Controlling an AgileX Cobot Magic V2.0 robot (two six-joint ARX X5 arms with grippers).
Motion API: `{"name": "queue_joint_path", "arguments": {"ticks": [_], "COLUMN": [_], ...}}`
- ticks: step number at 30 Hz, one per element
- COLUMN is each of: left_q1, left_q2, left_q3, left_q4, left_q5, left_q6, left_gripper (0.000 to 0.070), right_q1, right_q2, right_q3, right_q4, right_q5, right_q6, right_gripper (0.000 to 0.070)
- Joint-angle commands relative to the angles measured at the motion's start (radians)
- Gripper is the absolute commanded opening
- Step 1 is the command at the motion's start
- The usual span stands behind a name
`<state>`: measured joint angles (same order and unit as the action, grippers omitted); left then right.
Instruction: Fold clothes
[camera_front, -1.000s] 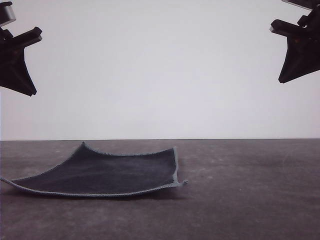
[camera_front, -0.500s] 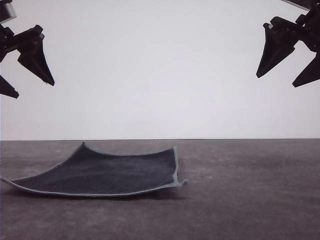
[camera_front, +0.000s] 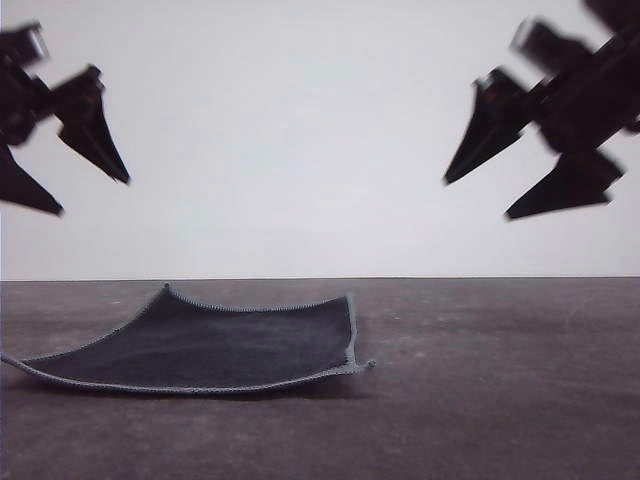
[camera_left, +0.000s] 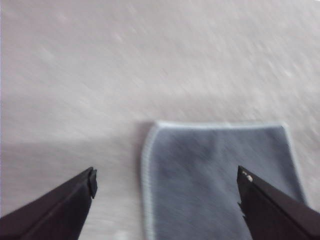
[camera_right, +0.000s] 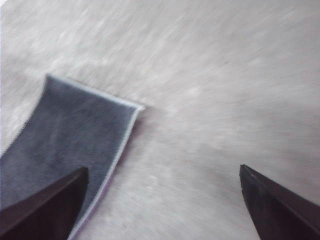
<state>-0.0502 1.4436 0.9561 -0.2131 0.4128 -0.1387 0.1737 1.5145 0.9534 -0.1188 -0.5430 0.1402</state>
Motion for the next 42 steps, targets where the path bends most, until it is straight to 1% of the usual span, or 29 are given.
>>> {"name": "queue_joint_path", "arguments": {"ticks": [1, 4, 10, 16, 19, 24, 29, 32, 34, 37, 42], "left_q1": [0.000, 0.000, 0.001, 0.001, 0.001, 0.000, -0.005, -0.009, -0.011, -0.014, -0.018], "left_q2": [0.075, 0.179, 0.354, 0.460, 0.503, 0.546, 0.577, 0.586, 0.586, 0.586, 0.586], "left_q3": [0.038, 0.090, 0.219, 0.314, 0.343, 0.357, 0.357, 0.357, 0.357, 0.358, 0.358], "left_q4": [0.000, 0.000, -0.035, -0.047, -0.060, -0.052, -0.049, -0.042, -0.033, -0.027, -0.026], "left_q5": [0.050, 0.105, 0.150, 0.153, 0.153, 0.159, 0.171, 0.172, 0.172, 0.187, 0.197], "left_q6": [-0.010, -0.008, -0.006, 0.003, 0.029, 0.039, 0.045, 0.046, 0.045, 0.044, 0.044], "left_gripper": [0.0546, 0.0546, 0.0546, 0.0546, 0.0546, 0.0546, 0.0546, 0.0546, 0.0546, 0.0546, 0.0546], "right_q1": [0.020, 0.050, 0.103, 0.133, 0.140, 0.146, 0.161, 0.168, 0.177, 0.178, 0.183], "right_q2": [0.068, 0.157, 0.312, 0.413, 0.458, 0.513, 0.549, 0.556, 0.559, 0.563, 0.577], "right_q3": [0.050, 0.117, 0.250, 0.328, 0.355, 0.375, 0.376, 0.376, 0.377, 0.377, 0.377], "right_q4": [0.015, 0.015, 0.014, 0.015, 0.014, 0.027, 0.076, 0.106, 0.127, 0.145, 0.140], "right_q5": [-0.023, -0.041, -0.058, -0.059, -0.061, -0.090, -0.114, -0.115, -0.117, -0.134, -0.134], "right_q6": [0.028, 0.037, 0.078, 0.113, 0.134, 0.175, 0.213, 0.231, 0.246, 0.268, 0.272], "right_gripper": [0.0615, 0.0615, 0.0615, 0.0615, 0.0615, 0.0615, 0.0615, 0.0614, 0.0602, 0.0565, 0.0561]}}
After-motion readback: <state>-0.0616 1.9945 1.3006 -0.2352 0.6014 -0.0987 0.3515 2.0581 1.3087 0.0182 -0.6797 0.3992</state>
